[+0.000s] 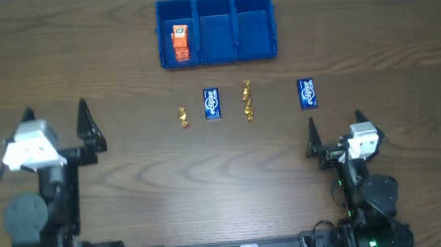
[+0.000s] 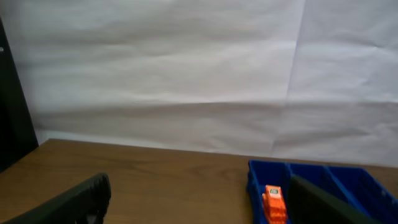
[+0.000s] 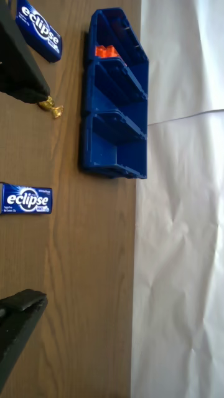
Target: Sort Candies Into Trays
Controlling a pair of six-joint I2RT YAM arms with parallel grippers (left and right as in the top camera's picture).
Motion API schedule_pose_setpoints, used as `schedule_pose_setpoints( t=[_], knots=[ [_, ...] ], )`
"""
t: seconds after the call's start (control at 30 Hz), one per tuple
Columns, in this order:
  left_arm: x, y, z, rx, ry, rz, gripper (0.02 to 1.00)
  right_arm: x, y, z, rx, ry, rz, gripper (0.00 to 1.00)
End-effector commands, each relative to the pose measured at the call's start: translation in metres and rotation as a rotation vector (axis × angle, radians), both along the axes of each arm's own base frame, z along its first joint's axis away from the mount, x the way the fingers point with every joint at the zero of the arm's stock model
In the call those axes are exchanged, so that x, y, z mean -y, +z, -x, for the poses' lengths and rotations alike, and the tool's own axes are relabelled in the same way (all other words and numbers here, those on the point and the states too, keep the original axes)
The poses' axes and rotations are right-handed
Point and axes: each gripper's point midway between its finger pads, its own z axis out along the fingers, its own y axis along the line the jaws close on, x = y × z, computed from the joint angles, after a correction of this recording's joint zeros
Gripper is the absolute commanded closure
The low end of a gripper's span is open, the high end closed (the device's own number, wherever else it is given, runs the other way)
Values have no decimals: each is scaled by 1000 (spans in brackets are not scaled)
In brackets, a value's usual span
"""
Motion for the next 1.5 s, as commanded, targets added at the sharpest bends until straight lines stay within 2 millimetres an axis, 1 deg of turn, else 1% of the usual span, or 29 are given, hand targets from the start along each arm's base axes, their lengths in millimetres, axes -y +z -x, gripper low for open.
schedule_pose_setpoints(
  t=[0.03, 0.13, 0.3, 0.37, 0.5, 0.53, 0.63, 0.73, 0.8, 0.83, 1.5],
  knots=[
    [4, -35, 14, 37, -48, -19, 106, 0, -2, 0, -5, 2, 15, 3],
    [4, -61, 17, 49, -53, -22, 82, 0, -2, 0, -5, 2, 15, 3],
    [4, -103, 15, 20, -58, -15, 18, 0, -2, 0, -5, 2, 15, 3],
    [9, -116, 14, 16, -85, -16, 20, 0, -2, 0, -5, 2, 15, 3],
    [22, -134, 10, 7, -163, -19, 20, 0, -2, 0, -5, 2, 15, 3],
    [23, -137, 10, -5, -166, -14, 20, 0, -2, 0, -5, 2, 15, 3],
    [25, -154, 11, -76, -179, 0, 20, 0, -2, 0, -5, 2, 15, 3],
    [25, -178, 13, -175, -178, 15, 20, 0, -2, 0, -5, 2, 15, 3],
    [25, -180, 13, -182, -178, 16, 34, 0, -2, 0, -5, 2, 15, 3],
    [25, -180, 13, -181, -178, 16, 20, 0, -2, 0, -5, 2, 15, 3],
    [25, -180, 13, -182, -178, 16, 20, 0, -2, 0, -5, 2, 15, 3]
  ],
)
